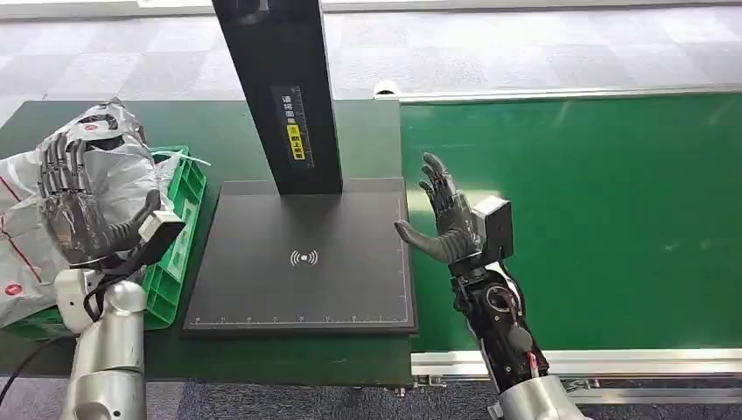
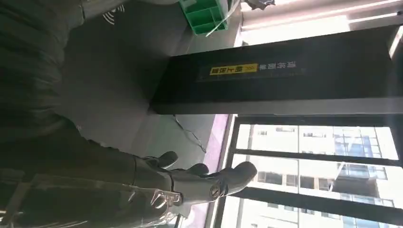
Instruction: Moved the parcel from conveyor to table for the left to box.
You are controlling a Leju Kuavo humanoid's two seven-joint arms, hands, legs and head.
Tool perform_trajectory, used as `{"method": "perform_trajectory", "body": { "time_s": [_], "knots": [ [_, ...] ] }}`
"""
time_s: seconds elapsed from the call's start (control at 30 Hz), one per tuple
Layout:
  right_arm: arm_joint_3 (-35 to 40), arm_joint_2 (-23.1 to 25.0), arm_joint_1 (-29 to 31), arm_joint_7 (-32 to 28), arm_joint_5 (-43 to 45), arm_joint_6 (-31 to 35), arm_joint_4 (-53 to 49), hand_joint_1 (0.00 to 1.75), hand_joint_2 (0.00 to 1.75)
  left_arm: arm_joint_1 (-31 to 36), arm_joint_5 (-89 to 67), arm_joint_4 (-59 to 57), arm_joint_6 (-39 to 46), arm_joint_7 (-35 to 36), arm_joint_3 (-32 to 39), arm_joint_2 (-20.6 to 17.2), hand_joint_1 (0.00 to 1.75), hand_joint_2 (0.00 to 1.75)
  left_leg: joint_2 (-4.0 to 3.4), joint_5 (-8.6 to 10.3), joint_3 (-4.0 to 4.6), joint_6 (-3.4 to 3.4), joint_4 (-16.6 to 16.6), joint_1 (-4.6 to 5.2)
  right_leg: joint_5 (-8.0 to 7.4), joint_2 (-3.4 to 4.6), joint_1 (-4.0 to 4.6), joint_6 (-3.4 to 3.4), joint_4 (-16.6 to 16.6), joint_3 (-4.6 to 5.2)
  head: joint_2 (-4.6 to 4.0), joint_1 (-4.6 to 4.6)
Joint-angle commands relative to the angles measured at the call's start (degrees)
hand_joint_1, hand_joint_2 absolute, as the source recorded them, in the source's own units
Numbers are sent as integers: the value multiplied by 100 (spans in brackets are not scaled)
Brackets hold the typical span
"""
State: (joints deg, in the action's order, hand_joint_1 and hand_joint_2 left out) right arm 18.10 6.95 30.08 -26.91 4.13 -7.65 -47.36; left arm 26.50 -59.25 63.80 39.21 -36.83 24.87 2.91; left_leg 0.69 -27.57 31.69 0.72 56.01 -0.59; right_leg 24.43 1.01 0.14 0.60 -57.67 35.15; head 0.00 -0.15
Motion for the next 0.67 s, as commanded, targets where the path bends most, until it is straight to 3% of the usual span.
{"method": "perform_trajectory", "body": {
  "time_s": [0.03, 0.07, 0.23, 0.43, 0.47, 0.57, 0.67],
  "knots": [
    [-74, -144, 90, 28, -27, 40, -16, 0, 175, -370, 1716, 652, 79, 19, -1222, 138, 0, 0, 6, 2, 1, -4, -4, 2, 2, -18, -1, -8, 4, -4, 0, 0],
    [-109, -150, 57, 1, -15, 52, -69, 0, 175, -533, 3256, 1071, -489, -139, -1507, 156, 0, 0, 6, 2, 1, -4, -3, 1, 2, -16, 0, -7, 4, -3, 0, 2],
    [-220, -164, 51, -7, 70, 65, -81, 0, 175, -1187, 5409, 1780, -2600, 182, -2225, 9, 0, 0, -2, -1, -3, -4, -5, 2, 3, -7, 0, -7, 4, -4, 0, 2],
    [-213, -147, 96, -6, 72, 81, 18, 0, 175, -1233, 5737, 1719, -2990, 70, -2294, 3, 0, 0, -5, -2, 3, -3, -1, 4, 3, -5, -3, -7, 1, -1, 0, 4],
    [-197, -124, 135, 13, 69, 76, 85, 0, 175, -1311, 6147, 1702, -3594, 219, -2430, 7, 0, 175, -8, -2, -1, -3, -5, 5, 2, -4, -4, -8, 3, -3, 0, 2],
    [-171, -52, 259, 70, 89, 84, 293, 0, 175, -1400, 6582, 1522, -4293, 444, -2732, 27, 0, 175, -3, -1, -3, -1, -7, 6, 4, -8, -6, -5, 3, -4, 0, 0],
    [-151, -35, 298, 67, 83, 104, 359, 0, 175, -1395, 6576, 1428, -4283, 419, -2790, 47, 0, 175, -4, 0, -5, -3, -9, 8, 2, -9, -8, -9, 5, -5, -2, 0]
  ]
}}
